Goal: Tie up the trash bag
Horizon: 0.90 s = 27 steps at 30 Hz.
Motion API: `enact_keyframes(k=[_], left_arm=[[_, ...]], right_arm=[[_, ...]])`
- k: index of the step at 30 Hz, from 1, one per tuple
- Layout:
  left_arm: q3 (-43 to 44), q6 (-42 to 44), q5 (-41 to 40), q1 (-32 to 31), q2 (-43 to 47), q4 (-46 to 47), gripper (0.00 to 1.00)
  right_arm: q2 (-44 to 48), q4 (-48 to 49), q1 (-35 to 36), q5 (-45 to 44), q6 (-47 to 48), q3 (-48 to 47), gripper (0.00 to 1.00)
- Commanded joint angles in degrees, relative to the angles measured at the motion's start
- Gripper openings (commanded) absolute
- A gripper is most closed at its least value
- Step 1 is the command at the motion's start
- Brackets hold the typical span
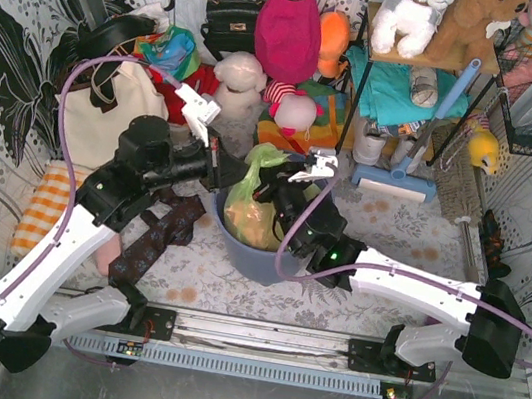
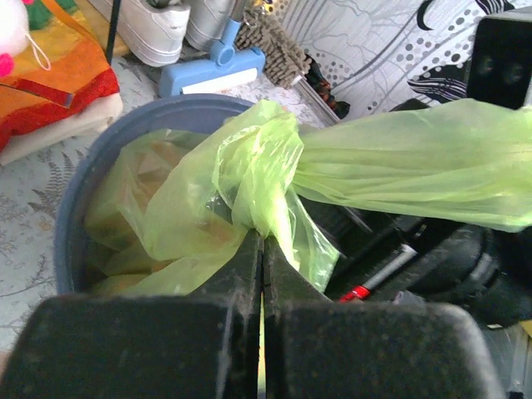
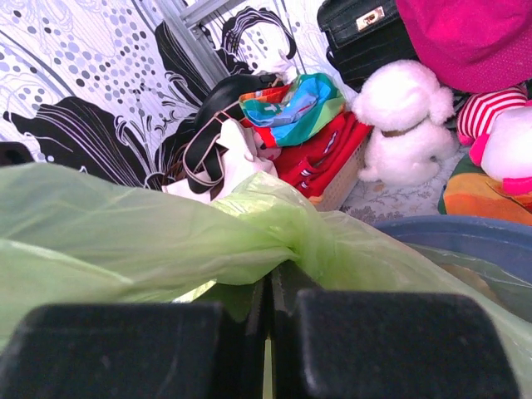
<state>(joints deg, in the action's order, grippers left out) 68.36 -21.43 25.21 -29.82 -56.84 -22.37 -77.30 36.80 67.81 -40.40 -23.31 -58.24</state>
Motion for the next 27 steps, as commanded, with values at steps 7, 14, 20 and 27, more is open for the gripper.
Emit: enact_keyframes(k=[7,14,20,27], left_arm=[[-3.74,-5.24,6.62,0.24,4.36,0.16,0.00],[-6.99,-8.06,8.66,0.25,6.07,1.86,0.00],[-9.04,-9.54,9.87,0.12,7.18,2.68,0.00],[-11.56,-10.95,11.69,0.16,8.12,4.12,0.00]], right_arm=[[-2.86,25.70,0.23,3.15,10.13,6.82,0.00],[-4.96,39.13,0.23,6.97,14.99,10.61,0.00],[-7.28,49.59,0.29,11.43,19.13,12.70,0.00],[-10.10,59.41,0.24,14.49,22.23,14.56,0.00]])
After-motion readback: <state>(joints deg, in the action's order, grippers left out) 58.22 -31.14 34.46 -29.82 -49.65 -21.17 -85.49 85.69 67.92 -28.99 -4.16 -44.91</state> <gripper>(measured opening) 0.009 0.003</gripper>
